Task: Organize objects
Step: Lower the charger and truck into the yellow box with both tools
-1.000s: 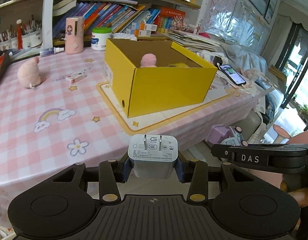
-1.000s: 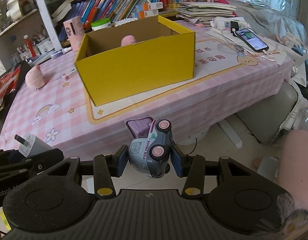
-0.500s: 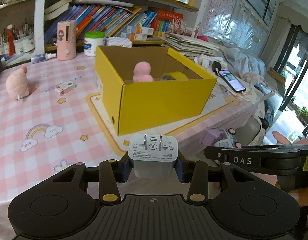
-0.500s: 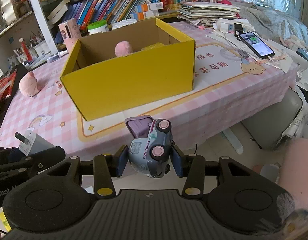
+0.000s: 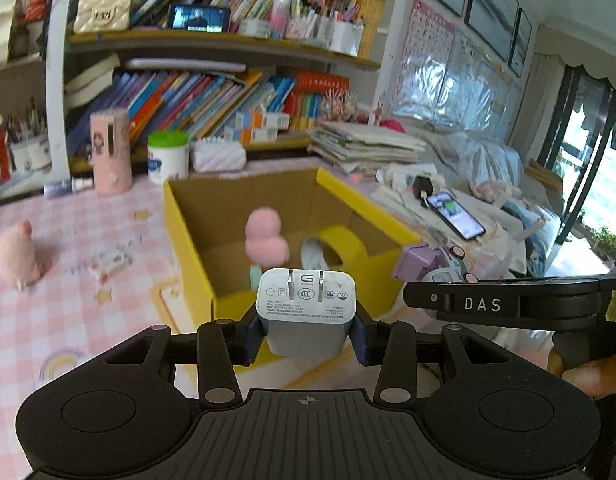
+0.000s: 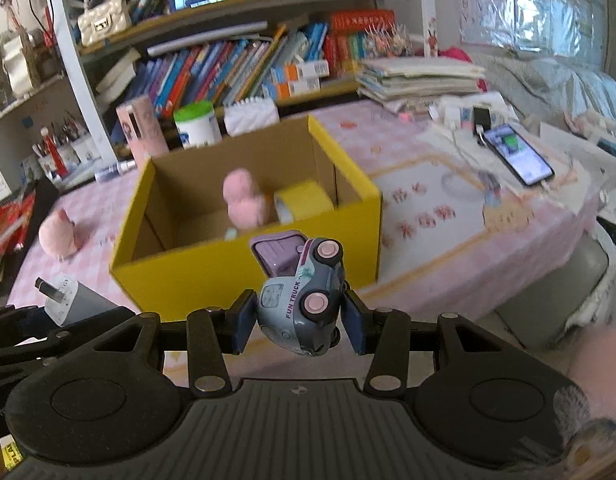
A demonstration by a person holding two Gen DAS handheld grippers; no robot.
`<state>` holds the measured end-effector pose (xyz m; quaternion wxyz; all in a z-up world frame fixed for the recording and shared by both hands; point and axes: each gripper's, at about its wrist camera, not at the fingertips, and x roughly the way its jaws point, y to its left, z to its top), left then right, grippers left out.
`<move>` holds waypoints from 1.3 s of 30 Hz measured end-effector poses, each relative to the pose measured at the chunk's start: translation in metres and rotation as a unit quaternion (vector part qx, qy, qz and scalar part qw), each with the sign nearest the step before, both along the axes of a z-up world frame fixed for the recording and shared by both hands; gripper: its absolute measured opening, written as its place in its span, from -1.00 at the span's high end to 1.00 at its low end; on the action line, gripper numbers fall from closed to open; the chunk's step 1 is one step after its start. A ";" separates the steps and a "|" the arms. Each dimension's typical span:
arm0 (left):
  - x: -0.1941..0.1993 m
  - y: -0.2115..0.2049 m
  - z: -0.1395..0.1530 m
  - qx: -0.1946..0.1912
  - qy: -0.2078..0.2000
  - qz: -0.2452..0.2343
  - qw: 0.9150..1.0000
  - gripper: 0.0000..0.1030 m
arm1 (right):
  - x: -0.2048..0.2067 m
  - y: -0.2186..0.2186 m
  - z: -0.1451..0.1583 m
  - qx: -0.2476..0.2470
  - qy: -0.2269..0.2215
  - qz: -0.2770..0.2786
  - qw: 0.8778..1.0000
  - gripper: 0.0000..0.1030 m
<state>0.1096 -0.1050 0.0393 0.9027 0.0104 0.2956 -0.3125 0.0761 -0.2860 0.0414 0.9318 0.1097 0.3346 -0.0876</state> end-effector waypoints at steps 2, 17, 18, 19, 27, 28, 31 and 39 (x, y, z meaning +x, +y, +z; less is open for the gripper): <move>0.006 -0.006 0.003 0.001 -0.007 0.005 1.000 0.19 | 0.009 -0.005 0.005 -0.006 -0.007 0.008 1.000 0.15; 0.053 -0.043 0.009 0.037 -0.036 0.059 0.997 0.19 | 0.089 -0.038 0.016 -0.014 -0.029 0.089 0.995 0.15; 0.057 -0.046 0.007 0.043 -0.034 0.062 0.997 0.19 | 0.096 -0.040 0.014 -0.013 -0.025 0.096 0.995 0.15; 0.061 -0.049 0.004 0.048 -0.032 0.065 0.996 0.19 | 0.103 -0.042 0.011 -0.011 -0.020 0.104 0.994 0.15; 0.087 -0.066 -0.021 0.096 0.000 0.083 0.992 0.19 | 0.147 -0.044 -0.007 -0.008 0.017 0.163 0.986 0.15; 0.090 -0.067 -0.024 0.100 0.004 0.084 0.991 0.19 | 0.152 -0.043 -0.010 -0.007 0.023 0.173 0.985 0.15; 0.096 -0.069 -0.031 0.110 0.018 0.090 0.990 0.19 | 0.162 -0.040 -0.017 -0.006 0.037 0.194 0.980 0.15; 0.103 -0.074 -0.041 0.119 0.034 0.093 0.988 0.19 | 0.180 -0.031 -0.030 -0.022 0.063 0.239 0.969 0.15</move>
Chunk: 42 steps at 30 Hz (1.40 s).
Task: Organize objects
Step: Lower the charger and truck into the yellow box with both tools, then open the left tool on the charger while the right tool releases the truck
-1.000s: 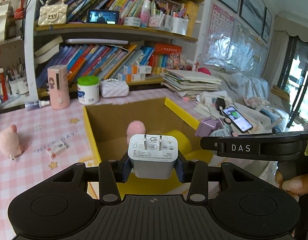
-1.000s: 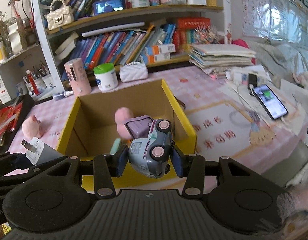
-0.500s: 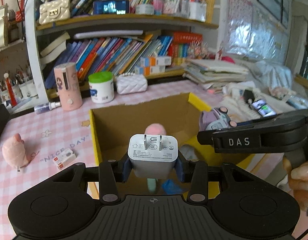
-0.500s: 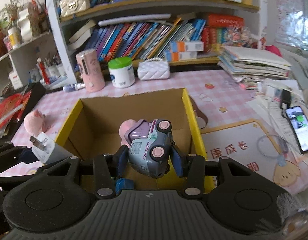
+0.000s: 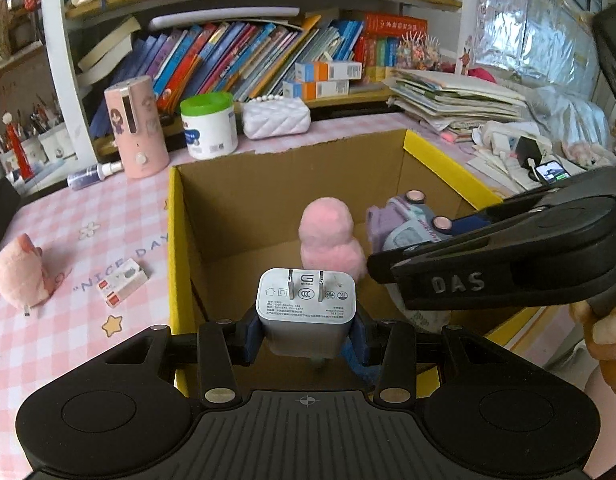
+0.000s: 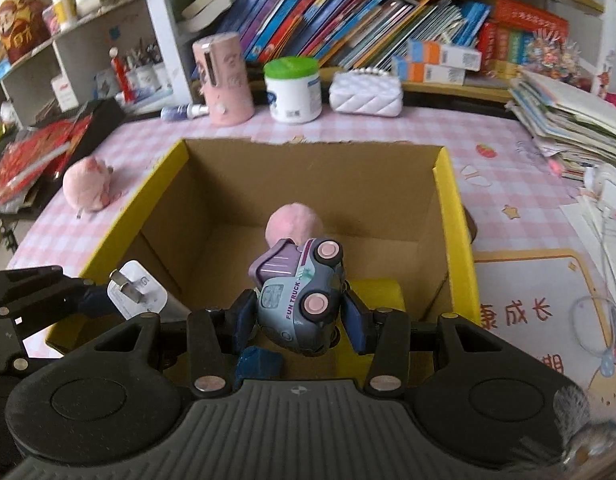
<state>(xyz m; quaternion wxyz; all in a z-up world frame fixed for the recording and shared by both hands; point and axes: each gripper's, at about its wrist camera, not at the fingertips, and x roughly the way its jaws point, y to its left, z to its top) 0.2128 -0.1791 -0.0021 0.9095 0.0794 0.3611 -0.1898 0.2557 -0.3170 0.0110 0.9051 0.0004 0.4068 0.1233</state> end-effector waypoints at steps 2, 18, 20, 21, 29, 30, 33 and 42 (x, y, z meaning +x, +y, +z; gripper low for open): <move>0.001 -0.001 0.000 0.000 -0.001 0.000 1.000 0.19 | 0.003 0.002 -0.001 -0.009 -0.001 0.011 1.000 0.15; -0.004 -0.001 0.001 0.003 -0.006 0.003 1.000 0.19 | 0.015 0.014 -0.009 -0.008 0.025 0.043 0.999 0.27; -0.006 -0.001 0.001 0.004 -0.008 0.004 1.000 0.18 | 0.016 0.013 -0.011 -0.005 0.031 0.042 0.999 0.40; -0.006 -0.001 0.002 0.004 -0.009 0.005 1.000 0.17 | 0.017 0.013 -0.011 -0.006 0.031 0.040 0.999 0.40; -0.015 0.001 0.007 0.000 -0.024 0.009 1.000 0.07 | 0.007 0.007 -0.003 0.007 0.011 0.017 1.000 0.40; -0.017 0.002 0.009 -0.002 -0.027 0.010 1.000 -0.03 | 0.005 0.006 -0.001 0.008 0.007 0.012 1.000 0.40; -0.025 0.007 0.014 -0.007 -0.040 0.015 0.999 -0.09 | -0.006 0.004 0.004 0.008 -0.011 -0.006 1.000 0.40; -0.056 0.022 0.028 -0.033 -0.076 0.024 0.996 -0.32 | -0.058 -0.009 0.023 -0.005 -0.084 -0.089 0.992 0.38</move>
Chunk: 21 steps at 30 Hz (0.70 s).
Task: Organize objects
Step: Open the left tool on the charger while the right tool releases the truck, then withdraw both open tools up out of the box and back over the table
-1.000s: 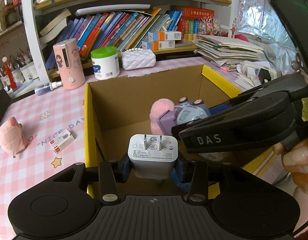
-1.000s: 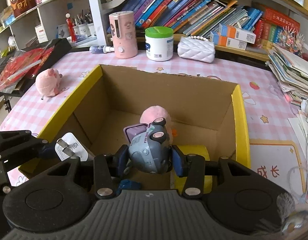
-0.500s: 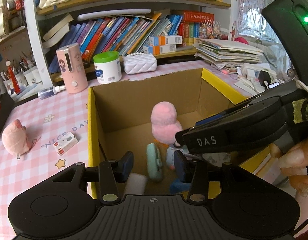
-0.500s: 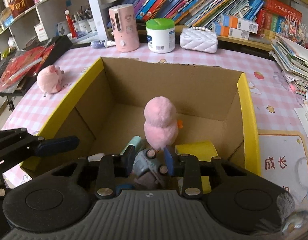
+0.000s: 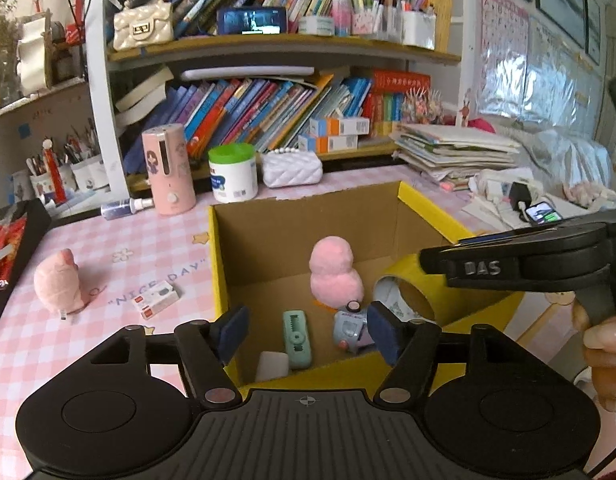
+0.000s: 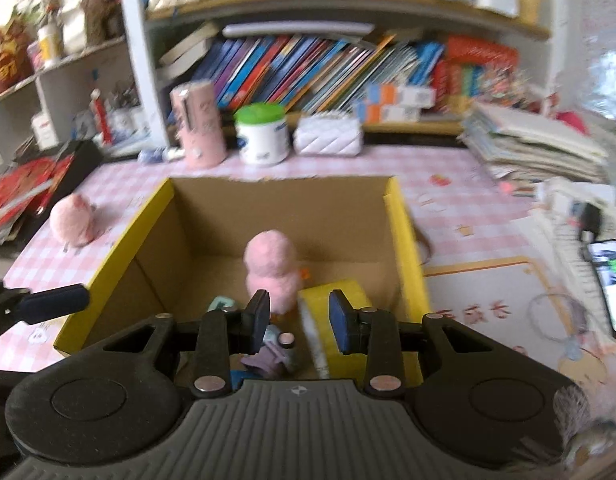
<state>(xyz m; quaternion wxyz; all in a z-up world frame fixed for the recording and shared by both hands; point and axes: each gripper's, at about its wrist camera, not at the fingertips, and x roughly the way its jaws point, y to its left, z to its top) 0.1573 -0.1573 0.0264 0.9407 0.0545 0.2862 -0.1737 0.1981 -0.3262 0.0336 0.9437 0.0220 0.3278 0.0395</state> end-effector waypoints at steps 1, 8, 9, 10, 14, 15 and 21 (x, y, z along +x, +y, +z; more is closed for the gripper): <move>-0.003 0.001 0.000 -0.002 -0.001 -0.001 1.000 -0.33 | -0.007 -0.002 0.001 0.001 -0.006 -0.012 1.000 0.38; -0.025 0.013 -0.002 -0.013 0.003 -0.016 1.000 -0.37 | -0.052 -0.009 -0.002 0.005 -0.012 -0.085 0.996 0.38; -0.028 0.015 -0.003 -0.013 0.004 -0.017 1.000 -0.42 | -0.056 -0.008 -0.004 0.005 -0.009 -0.090 0.996 0.37; -0.031 0.017 -0.004 -0.012 0.007 -0.020 1.000 -0.44 | -0.062 -0.006 -0.006 0.004 -0.002 -0.095 0.995 0.35; -0.046 0.026 -0.014 -0.003 0.020 -0.024 1.000 -0.45 | -0.080 0.004 -0.017 0.009 0.022 -0.109 0.994 0.32; -0.049 0.028 -0.017 -0.001 0.026 -0.024 0.999 -0.45 | -0.086 0.007 -0.021 0.011 0.029 -0.111 0.993 0.32; -0.071 0.049 -0.029 0.012 0.056 -0.023 0.998 -0.62 | -0.111 0.033 -0.037 0.009 0.064 -0.122 0.990 0.18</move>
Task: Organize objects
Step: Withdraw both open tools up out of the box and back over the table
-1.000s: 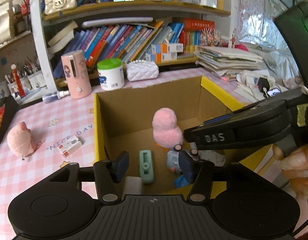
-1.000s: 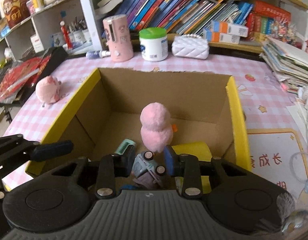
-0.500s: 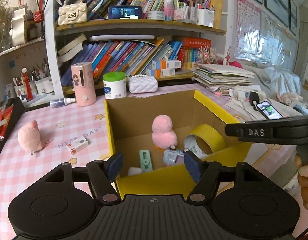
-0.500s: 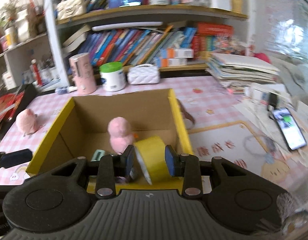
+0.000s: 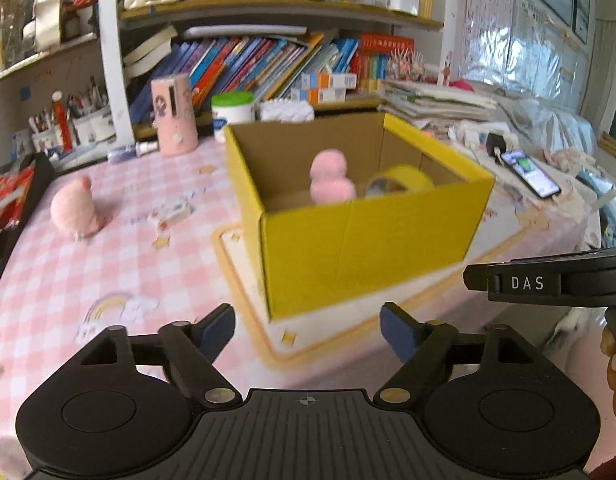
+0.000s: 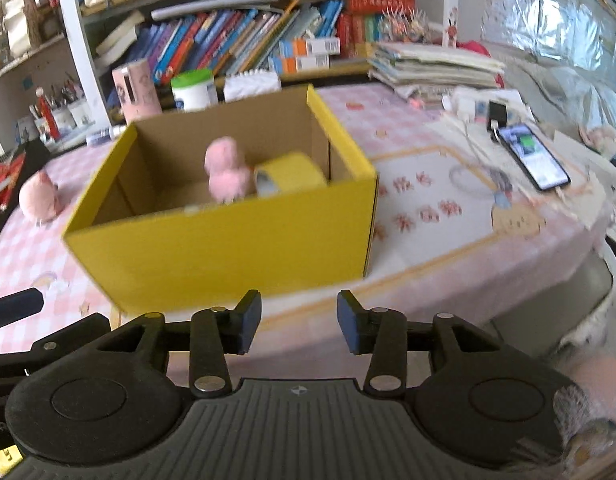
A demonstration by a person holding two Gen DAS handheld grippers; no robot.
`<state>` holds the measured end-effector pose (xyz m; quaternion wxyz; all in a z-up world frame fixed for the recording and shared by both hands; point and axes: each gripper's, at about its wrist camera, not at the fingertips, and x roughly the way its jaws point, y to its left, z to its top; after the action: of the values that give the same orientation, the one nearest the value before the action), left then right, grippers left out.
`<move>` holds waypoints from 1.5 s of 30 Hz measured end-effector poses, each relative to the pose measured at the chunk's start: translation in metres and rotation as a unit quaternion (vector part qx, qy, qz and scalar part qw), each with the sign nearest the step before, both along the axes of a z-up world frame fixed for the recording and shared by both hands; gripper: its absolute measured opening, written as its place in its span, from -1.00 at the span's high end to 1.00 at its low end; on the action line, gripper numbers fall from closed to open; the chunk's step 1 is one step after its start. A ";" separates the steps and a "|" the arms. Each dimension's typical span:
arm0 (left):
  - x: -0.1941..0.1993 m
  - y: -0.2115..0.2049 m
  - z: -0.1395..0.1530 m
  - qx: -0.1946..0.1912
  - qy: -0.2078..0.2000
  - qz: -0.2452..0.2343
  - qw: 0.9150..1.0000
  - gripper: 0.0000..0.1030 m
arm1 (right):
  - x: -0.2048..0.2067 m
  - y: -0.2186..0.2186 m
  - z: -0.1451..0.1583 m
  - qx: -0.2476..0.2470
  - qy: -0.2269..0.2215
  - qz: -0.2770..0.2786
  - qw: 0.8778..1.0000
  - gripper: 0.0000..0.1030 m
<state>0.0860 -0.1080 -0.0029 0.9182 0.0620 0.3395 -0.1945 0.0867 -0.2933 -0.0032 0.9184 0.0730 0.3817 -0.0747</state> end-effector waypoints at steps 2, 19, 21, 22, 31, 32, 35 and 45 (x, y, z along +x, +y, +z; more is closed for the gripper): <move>-0.008 0.008 -0.003 0.005 0.009 -0.002 1.000 -0.63 | -0.009 0.010 -0.004 0.001 0.007 0.002 1.000 0.17; -0.061 0.086 -0.017 0.027 0.046 0.039 0.998 -0.66 | -0.062 0.100 -0.021 0.013 0.035 0.061 0.997 0.01; -0.065 0.095 -0.017 0.028 0.048 0.049 0.997 -0.66 | -0.065 0.110 -0.022 0.014 0.036 0.072 0.997 -0.02; -0.067 0.101 -0.017 0.028 0.049 0.053 0.997 -0.67 | -0.067 0.116 -0.022 0.015 0.037 0.079 0.996 -0.05; -0.084 0.141 -0.013 0.026 0.042 0.097 0.994 -0.72 | -0.072 0.158 -0.022 0.016 0.037 0.123 0.992 -0.17; -0.084 0.145 -0.012 0.026 0.041 0.101 0.994 -0.72 | -0.072 0.162 -0.021 0.016 0.036 0.128 0.991 -0.17; -0.086 0.156 -0.009 0.025 0.035 0.113 0.993 -0.72 | -0.072 0.174 -0.019 0.014 0.031 0.140 0.990 -0.17; -0.087 0.182 -0.001 0.019 0.017 0.135 0.991 -0.72 | -0.070 0.202 -0.010 0.006 0.011 0.167 0.986 -0.18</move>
<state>-0.0005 0.0741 -0.0035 0.9286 0.0297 0.3643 -0.0637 0.0167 -0.0910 -0.0129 0.9131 0.0131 0.3994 0.0810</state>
